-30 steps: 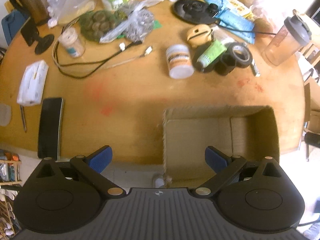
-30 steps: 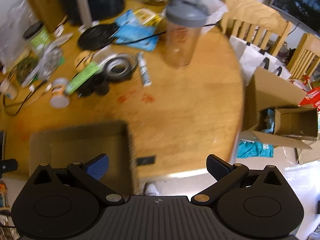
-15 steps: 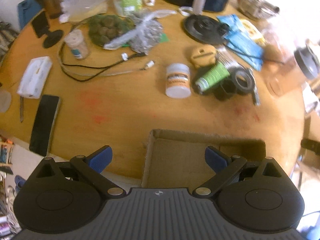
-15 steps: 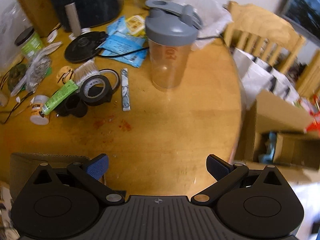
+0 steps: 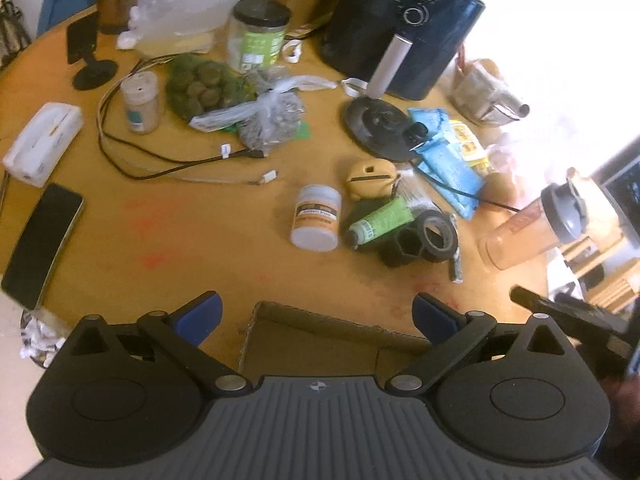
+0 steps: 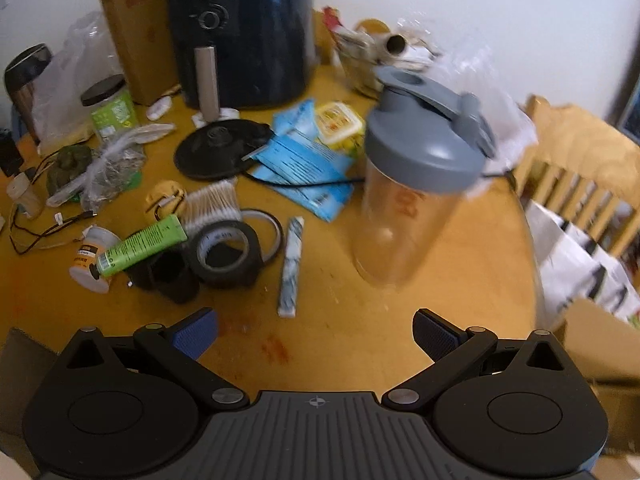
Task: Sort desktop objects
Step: 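Move the right tool over the marble-patterned strip on the table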
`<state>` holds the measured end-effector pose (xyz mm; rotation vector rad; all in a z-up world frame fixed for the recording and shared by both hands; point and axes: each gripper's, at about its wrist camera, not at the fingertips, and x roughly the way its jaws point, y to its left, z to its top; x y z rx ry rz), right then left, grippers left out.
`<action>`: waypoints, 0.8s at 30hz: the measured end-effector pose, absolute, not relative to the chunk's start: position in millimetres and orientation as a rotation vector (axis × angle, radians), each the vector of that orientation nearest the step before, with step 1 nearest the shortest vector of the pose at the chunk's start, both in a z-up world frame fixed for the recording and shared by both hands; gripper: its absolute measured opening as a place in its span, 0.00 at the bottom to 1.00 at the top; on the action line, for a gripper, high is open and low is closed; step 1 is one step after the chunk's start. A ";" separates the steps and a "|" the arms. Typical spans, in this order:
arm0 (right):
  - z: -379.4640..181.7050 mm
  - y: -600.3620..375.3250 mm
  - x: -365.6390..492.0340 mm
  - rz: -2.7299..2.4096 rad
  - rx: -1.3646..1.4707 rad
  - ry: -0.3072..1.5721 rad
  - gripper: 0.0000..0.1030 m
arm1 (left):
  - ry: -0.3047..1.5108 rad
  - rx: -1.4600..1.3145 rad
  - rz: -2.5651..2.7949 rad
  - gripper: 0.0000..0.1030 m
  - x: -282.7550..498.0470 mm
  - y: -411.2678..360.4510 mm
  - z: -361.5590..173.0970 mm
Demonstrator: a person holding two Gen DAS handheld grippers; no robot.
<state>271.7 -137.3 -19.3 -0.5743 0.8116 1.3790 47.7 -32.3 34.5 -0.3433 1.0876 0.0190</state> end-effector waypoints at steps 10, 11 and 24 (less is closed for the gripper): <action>-55.3 -102.0 264.4 1.388 -0.607 0.840 1.00 | 1.067 -0.281 -0.003 1.00 43.7 -14.6 36.5; -59.6 -99.8 263.1 1.388 -0.613 0.835 1.00 | 1.067 -0.283 0.003 1.00 43.2 -11.5 36.5; -105.1 -61.9 254.9 1.402 -0.653 0.808 0.67 | 1.075 -0.340 0.047 1.00 32.2 14.3 32.7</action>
